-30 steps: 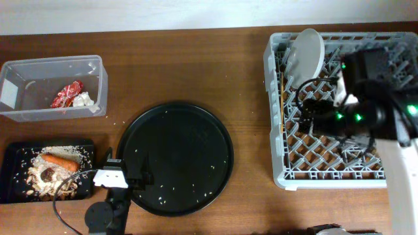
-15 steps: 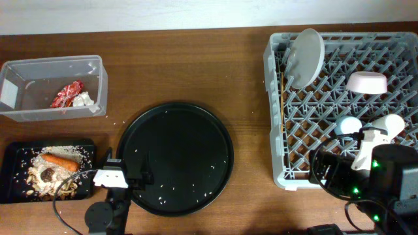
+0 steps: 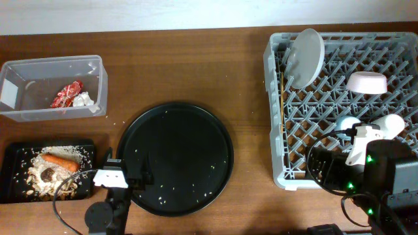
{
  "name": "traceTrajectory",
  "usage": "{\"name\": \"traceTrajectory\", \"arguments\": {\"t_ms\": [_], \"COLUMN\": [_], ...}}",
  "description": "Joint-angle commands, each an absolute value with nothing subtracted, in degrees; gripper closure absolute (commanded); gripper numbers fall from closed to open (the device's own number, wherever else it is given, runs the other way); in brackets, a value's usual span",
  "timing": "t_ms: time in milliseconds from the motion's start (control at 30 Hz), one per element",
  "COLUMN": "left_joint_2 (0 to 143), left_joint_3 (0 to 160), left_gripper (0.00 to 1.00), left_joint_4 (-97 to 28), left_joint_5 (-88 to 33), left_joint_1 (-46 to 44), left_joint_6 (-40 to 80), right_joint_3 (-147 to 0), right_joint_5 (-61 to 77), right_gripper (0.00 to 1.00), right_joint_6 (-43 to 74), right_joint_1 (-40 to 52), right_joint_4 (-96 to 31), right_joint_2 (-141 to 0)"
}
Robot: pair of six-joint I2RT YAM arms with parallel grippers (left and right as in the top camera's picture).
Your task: Sort waste into correct bins and load items into the dishwasher rack
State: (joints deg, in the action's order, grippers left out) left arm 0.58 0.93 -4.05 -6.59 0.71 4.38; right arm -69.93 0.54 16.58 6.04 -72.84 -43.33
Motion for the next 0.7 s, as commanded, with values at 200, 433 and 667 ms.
{"name": "traceTrajectory", "arguments": {"t_ms": [200, 433, 667], "left_joint_2": [0.30, 0.30, 0.30], "left_joint_3": [0.49, 0.49, 0.49], "left_gripper": [0.01, 0.01, 0.01], "left_joint_4": [-4.08, -4.10, -4.10], "left_joint_5": [-6.15, -6.17, -6.15], "left_joint_1": [0.43, 0.43, 0.43], "left_joint_6": [5.13, 5.13, 5.13], "right_joint_3": [-65.80, -41.47, -21.87], "right_joint_5": [-0.67, -1.06, 0.38], "right_gripper": [0.01, 0.01, 0.01], "right_joint_6": [13.30, 13.32, 13.96], "right_joint_1": [5.93, 5.91, -0.25], "right_joint_4": [-67.16, -51.42, -32.21], "right_joint_2": [-34.41, -9.34, -0.21]}}
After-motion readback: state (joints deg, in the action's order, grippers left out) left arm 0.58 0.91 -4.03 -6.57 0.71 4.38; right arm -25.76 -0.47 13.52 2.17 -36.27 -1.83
